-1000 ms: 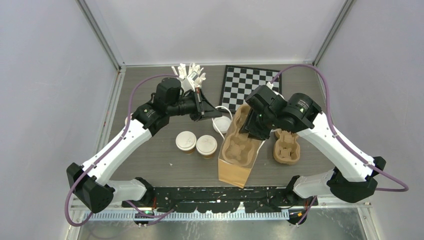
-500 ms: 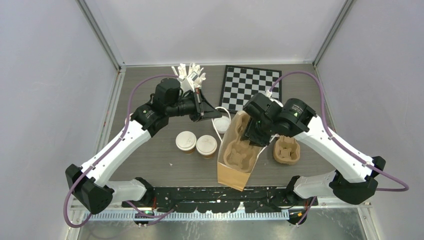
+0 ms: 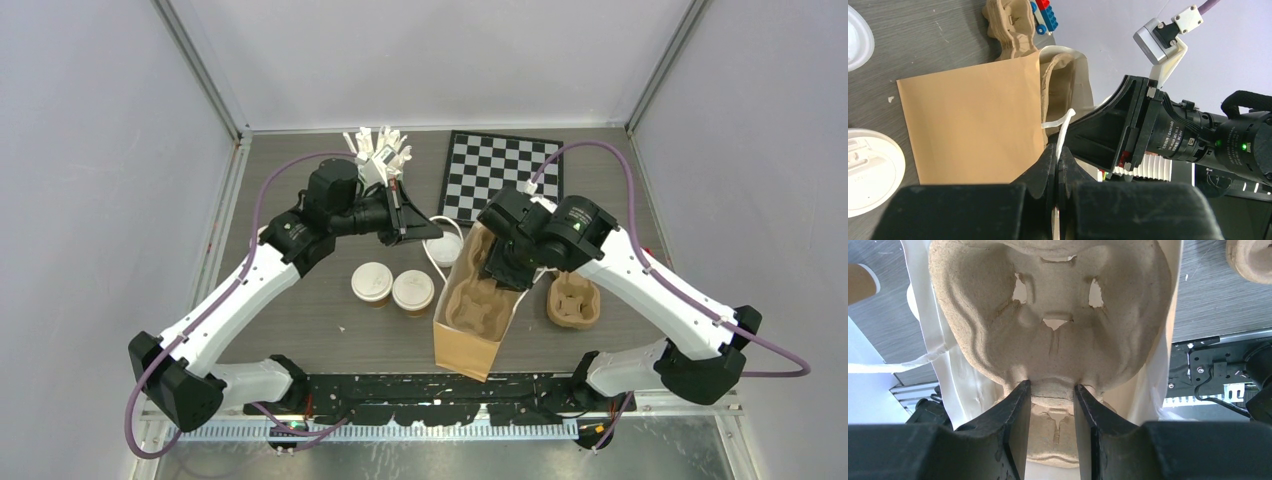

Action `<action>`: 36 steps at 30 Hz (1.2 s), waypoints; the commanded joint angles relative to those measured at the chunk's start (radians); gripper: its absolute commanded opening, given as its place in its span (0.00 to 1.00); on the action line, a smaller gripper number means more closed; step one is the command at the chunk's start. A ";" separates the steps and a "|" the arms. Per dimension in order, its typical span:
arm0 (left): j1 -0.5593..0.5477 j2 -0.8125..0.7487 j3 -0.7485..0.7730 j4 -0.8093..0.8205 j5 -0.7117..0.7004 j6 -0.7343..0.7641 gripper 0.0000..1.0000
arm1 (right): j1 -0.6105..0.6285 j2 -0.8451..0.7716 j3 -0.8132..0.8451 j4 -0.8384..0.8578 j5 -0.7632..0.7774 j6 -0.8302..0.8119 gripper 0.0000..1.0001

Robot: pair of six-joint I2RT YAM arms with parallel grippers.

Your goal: Pack the takeout coffee

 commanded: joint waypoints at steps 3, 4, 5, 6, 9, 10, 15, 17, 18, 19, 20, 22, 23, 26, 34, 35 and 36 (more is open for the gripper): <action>-0.001 -0.031 -0.020 0.059 0.022 0.000 0.00 | 0.006 0.007 0.031 -0.015 -0.015 0.007 0.38; -0.002 -0.031 -0.021 0.058 0.020 0.001 0.00 | 0.006 0.004 0.033 -0.017 -0.028 0.008 0.38; -0.001 -0.029 -0.021 0.058 0.018 0.000 0.00 | 0.007 0.002 0.033 -0.017 -0.037 0.012 0.38; -0.001 -0.029 -0.020 0.059 0.014 0.001 0.00 | 0.007 -0.005 0.034 -0.017 -0.044 0.015 0.38; -0.002 -0.031 -0.021 0.059 0.009 0.002 0.00 | 0.010 -0.009 0.031 -0.007 -0.077 0.020 0.37; -0.003 -0.031 -0.021 0.059 0.008 0.002 0.00 | 0.014 -0.008 0.032 -0.008 -0.084 0.022 0.37; -0.002 -0.042 -0.045 0.058 0.007 -0.002 0.00 | 0.042 -0.019 0.013 -0.002 -0.071 0.082 0.38; -0.001 -0.054 -0.058 0.061 0.009 -0.006 0.00 | 0.044 -0.029 -0.013 0.003 -0.057 0.108 0.42; -0.001 -0.056 -0.062 0.062 0.009 -0.006 0.00 | 0.044 -0.035 -0.028 0.008 -0.048 0.115 0.43; -0.001 -0.058 -0.064 0.061 0.009 -0.005 0.00 | 0.044 -0.039 -0.043 0.016 -0.040 0.118 0.43; -0.001 -0.058 -0.064 0.062 0.009 -0.005 0.00 | 0.043 -0.043 -0.052 0.022 -0.029 0.120 0.44; -0.001 -0.058 -0.064 0.061 0.014 -0.006 0.00 | 0.044 -0.041 -0.053 0.025 -0.012 0.120 0.45; -0.001 -0.058 -0.064 0.062 0.014 -0.005 0.00 | 0.043 -0.040 -0.048 0.024 -0.010 0.120 0.45; -0.002 -0.054 -0.065 0.062 0.016 -0.006 0.00 | 0.044 -0.031 -0.039 0.013 -0.006 0.117 0.45; -0.002 -0.049 -0.065 0.070 0.016 -0.005 0.00 | 0.044 -0.011 0.057 0.006 0.034 0.081 0.50; -0.002 -0.048 -0.065 0.070 0.016 -0.005 0.00 | 0.043 0.000 0.093 0.011 0.042 0.064 0.50; -0.003 -0.046 -0.063 0.069 0.016 -0.004 0.00 | 0.044 0.012 0.136 0.022 0.045 0.036 0.50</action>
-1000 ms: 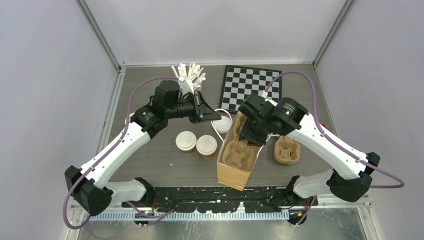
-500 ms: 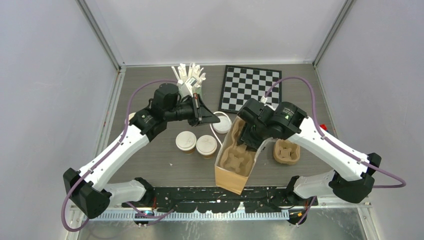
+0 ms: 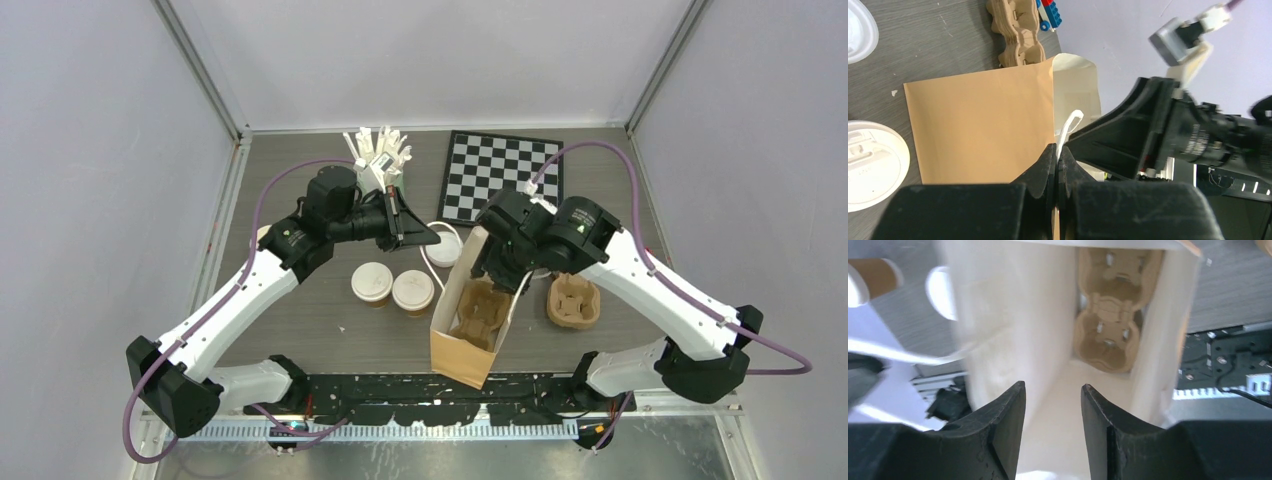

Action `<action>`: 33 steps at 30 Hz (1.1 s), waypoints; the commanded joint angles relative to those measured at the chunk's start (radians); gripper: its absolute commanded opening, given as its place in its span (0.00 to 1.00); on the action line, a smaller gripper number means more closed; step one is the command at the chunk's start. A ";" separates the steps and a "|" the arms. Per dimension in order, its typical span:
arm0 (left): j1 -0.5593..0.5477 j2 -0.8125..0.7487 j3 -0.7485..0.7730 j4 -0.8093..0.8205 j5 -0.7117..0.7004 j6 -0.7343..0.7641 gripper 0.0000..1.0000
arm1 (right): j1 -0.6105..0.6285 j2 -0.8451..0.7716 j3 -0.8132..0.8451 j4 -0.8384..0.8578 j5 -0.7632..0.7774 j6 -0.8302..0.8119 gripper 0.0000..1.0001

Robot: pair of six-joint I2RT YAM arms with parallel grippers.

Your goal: Pack the takeout coffee

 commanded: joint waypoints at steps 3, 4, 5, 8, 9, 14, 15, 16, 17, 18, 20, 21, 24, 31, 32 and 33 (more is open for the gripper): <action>-0.002 -0.009 0.009 0.045 0.018 -0.002 0.06 | 0.005 0.046 0.252 0.049 0.057 -0.131 0.52; -0.002 -0.007 0.013 0.040 0.018 -0.002 0.11 | 0.005 0.055 0.282 0.053 0.056 -0.166 0.53; -0.003 -0.006 0.018 0.033 0.018 -0.002 0.14 | 0.005 0.061 0.306 0.058 0.053 -0.194 0.55; -0.003 -0.002 0.043 0.003 0.020 -0.001 0.25 | 0.005 0.065 0.357 0.072 0.068 -0.310 0.60; -0.002 -0.003 0.052 -0.009 0.019 0.000 0.32 | 0.005 0.062 0.364 0.075 0.088 -0.355 0.62; -0.002 -0.022 0.120 -0.159 -0.043 0.067 0.63 | 0.000 0.041 0.360 0.110 0.185 -0.616 0.74; -0.003 -0.027 0.140 -0.212 -0.070 0.085 0.70 | 0.000 0.040 0.355 0.106 0.188 -0.661 0.81; -0.001 -0.032 0.161 -0.260 -0.103 0.105 0.75 | 0.001 0.039 0.344 0.101 0.185 -0.714 0.86; -0.001 -0.037 0.181 -0.317 -0.132 0.126 0.84 | 0.001 0.036 0.331 0.096 0.183 -0.760 0.88; -0.001 -0.044 0.205 -0.364 -0.175 0.145 0.96 | 0.000 0.034 0.319 0.084 0.192 -0.803 0.88; -0.001 -0.059 0.235 -0.455 -0.245 0.177 1.00 | -0.002 0.027 0.300 0.077 0.225 -0.872 0.89; -0.001 -0.066 0.246 -0.496 -0.289 0.188 1.00 | -0.005 0.019 0.284 0.087 0.241 -0.908 0.89; 0.003 -0.086 0.267 -0.601 -0.397 0.213 1.00 | -0.037 -0.022 0.210 0.159 0.203 -1.014 0.87; 0.022 -0.084 0.261 -0.728 -0.478 0.222 0.98 | -0.179 -0.014 0.136 0.161 0.037 -1.109 0.83; 0.024 -0.082 0.254 -0.735 -0.482 0.219 0.97 | -0.201 -0.010 0.141 0.166 0.029 -1.129 0.83; 0.026 -0.082 0.245 -0.738 -0.485 0.215 0.96 | -0.228 -0.008 0.141 0.178 0.007 -1.152 0.83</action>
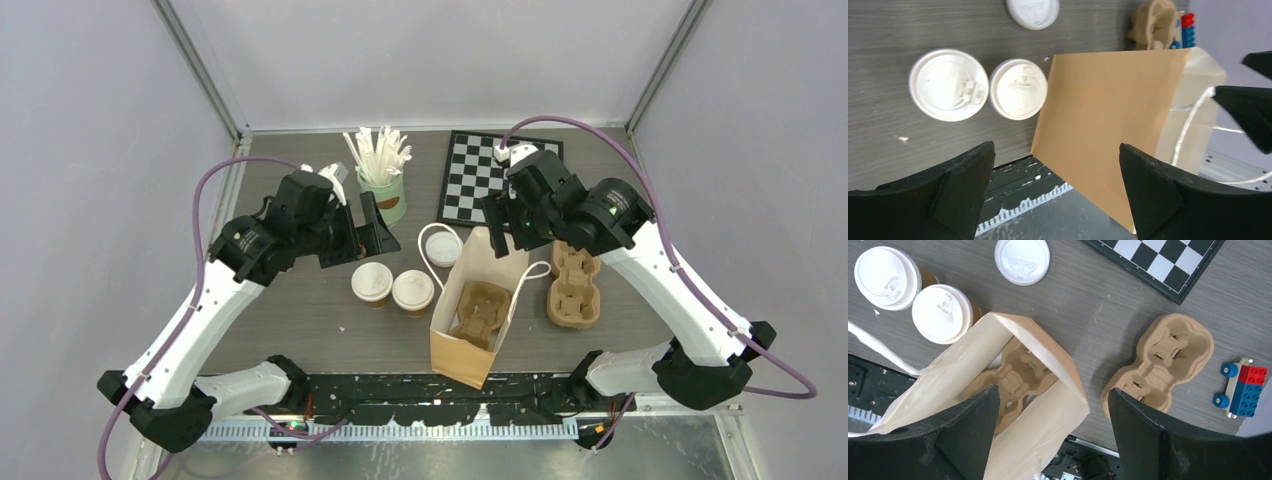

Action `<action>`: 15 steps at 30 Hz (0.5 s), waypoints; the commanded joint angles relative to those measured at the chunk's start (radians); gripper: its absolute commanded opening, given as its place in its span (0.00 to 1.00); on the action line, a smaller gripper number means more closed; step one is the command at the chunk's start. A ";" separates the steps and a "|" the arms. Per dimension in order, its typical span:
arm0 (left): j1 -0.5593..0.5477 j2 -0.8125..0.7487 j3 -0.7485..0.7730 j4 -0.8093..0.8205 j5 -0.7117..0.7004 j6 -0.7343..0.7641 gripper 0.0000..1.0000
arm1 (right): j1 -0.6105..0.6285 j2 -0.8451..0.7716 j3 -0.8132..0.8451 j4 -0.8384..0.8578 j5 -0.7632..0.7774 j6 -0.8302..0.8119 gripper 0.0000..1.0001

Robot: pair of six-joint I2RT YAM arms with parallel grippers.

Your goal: Pack the takeout coffee

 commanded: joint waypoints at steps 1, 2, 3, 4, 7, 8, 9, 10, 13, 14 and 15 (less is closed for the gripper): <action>0.012 0.002 -0.009 -0.079 -0.066 0.013 0.95 | -0.084 -0.003 0.003 0.065 -0.104 -0.149 0.83; 0.017 0.001 -0.021 -0.074 -0.064 0.006 0.94 | -0.107 0.005 -0.002 0.077 -0.141 -0.172 0.83; 0.024 -0.001 -0.032 -0.070 -0.055 0.003 0.94 | -0.123 0.016 0.000 0.081 -0.180 -0.196 0.83; 0.030 -0.001 -0.041 -0.066 -0.046 0.000 0.93 | -0.127 0.030 0.003 0.080 -0.202 -0.214 0.83; 0.049 0.001 -0.061 -0.065 -0.028 -0.004 0.92 | -0.129 0.068 0.013 0.075 -0.234 -0.265 0.82; 0.054 0.001 -0.066 -0.063 -0.022 -0.004 0.92 | -0.130 0.080 0.014 0.074 -0.238 -0.273 0.81; 0.059 0.001 -0.071 -0.061 -0.017 -0.005 0.92 | -0.130 0.090 0.016 0.073 -0.247 -0.284 0.80; 0.062 0.001 -0.075 -0.058 -0.010 -0.006 0.91 | -0.130 0.100 0.018 0.072 -0.252 -0.292 0.79; 0.070 0.002 -0.085 -0.053 0.005 -0.005 0.91 | -0.131 0.132 0.022 0.074 -0.240 -0.302 0.74; 0.072 0.004 -0.086 -0.053 0.005 -0.005 0.91 | -0.131 0.139 0.023 0.073 -0.240 -0.303 0.72; 0.075 0.004 -0.088 -0.053 0.005 -0.004 0.90 | -0.131 0.146 0.025 0.071 -0.238 -0.300 0.69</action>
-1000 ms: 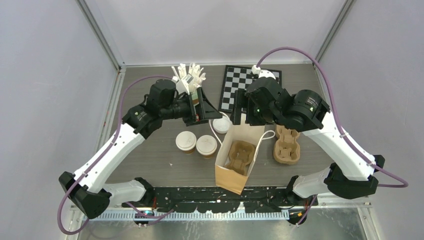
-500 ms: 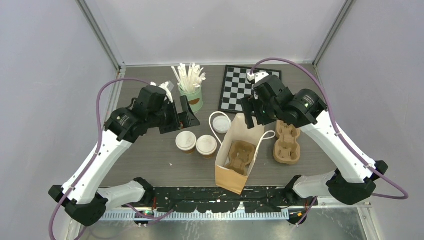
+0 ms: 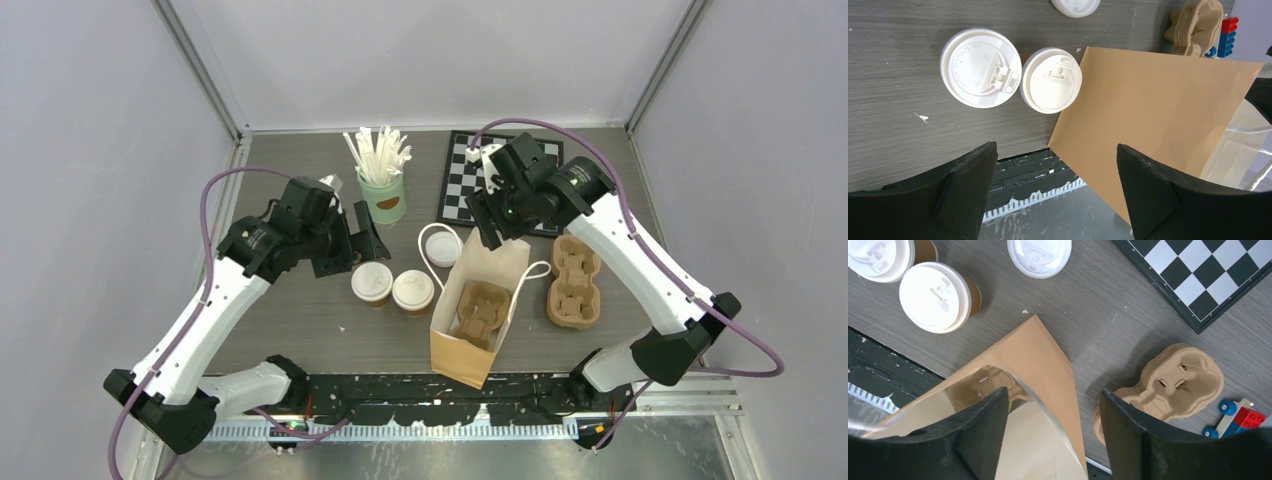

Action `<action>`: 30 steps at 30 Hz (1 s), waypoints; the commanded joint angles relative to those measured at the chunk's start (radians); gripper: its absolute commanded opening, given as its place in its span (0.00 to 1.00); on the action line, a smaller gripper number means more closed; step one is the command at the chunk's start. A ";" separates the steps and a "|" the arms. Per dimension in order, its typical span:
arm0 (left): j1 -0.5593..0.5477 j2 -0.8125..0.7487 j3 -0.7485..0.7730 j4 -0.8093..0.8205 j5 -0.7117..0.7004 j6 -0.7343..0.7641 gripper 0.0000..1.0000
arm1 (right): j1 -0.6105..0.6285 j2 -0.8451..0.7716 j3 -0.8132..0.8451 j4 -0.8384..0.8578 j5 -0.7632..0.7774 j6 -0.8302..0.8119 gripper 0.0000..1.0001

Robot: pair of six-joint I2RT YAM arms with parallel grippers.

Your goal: Pack the takeout coffee

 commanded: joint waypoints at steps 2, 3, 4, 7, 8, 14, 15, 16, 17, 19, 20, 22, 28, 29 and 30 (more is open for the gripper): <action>0.016 -0.003 -0.008 0.004 0.021 0.009 0.90 | 0.000 0.015 0.031 0.018 -0.015 -0.036 0.61; 0.018 -0.003 -0.006 0.004 0.019 0.010 0.89 | 0.000 0.012 0.031 0.019 -0.009 -0.023 0.56; 0.021 -0.003 -0.006 0.004 0.018 0.012 0.89 | 0.001 0.006 0.030 0.019 -0.003 -0.008 0.49; 0.026 0.001 -0.006 0.008 0.015 0.013 0.89 | 0.001 -0.025 0.021 0.026 0.018 0.045 0.28; 0.027 0.004 -0.007 0.010 0.017 0.013 0.89 | 0.001 -0.038 0.015 0.027 0.029 0.062 0.25; 0.027 0.028 0.014 0.033 0.026 0.024 0.87 | 0.001 -0.129 -0.054 0.039 0.133 0.178 0.08; 0.027 0.036 0.023 0.033 0.026 0.025 0.87 | 0.001 -0.141 -0.063 0.036 0.150 0.201 0.07; 0.026 0.042 0.032 0.031 0.027 0.025 0.87 | 0.001 -0.152 -0.074 0.032 0.176 0.225 0.06; 0.026 0.049 0.042 0.032 0.027 0.027 0.87 | 0.000 -0.164 -0.088 0.030 0.207 0.254 0.05; 0.027 0.062 0.054 0.036 0.026 0.027 0.86 | 0.001 -0.188 -0.122 0.031 0.258 0.314 0.04; 0.027 0.067 0.059 0.040 0.024 0.029 0.85 | 0.000 -0.201 -0.137 0.034 0.275 0.349 0.04; 0.027 0.077 0.069 0.040 0.010 0.034 0.84 | 0.001 -0.217 -0.163 0.033 0.315 0.424 0.05; 0.028 0.096 0.089 0.006 -0.078 0.053 0.82 | 0.001 -0.265 -0.231 0.054 0.323 0.617 0.08; 0.028 0.096 0.088 -0.003 -0.093 0.052 0.81 | 0.001 -0.265 -0.224 0.044 0.325 0.630 0.10; 0.029 0.094 0.086 -0.007 -0.102 0.050 0.81 | 0.001 -0.266 -0.203 0.026 0.332 0.639 0.13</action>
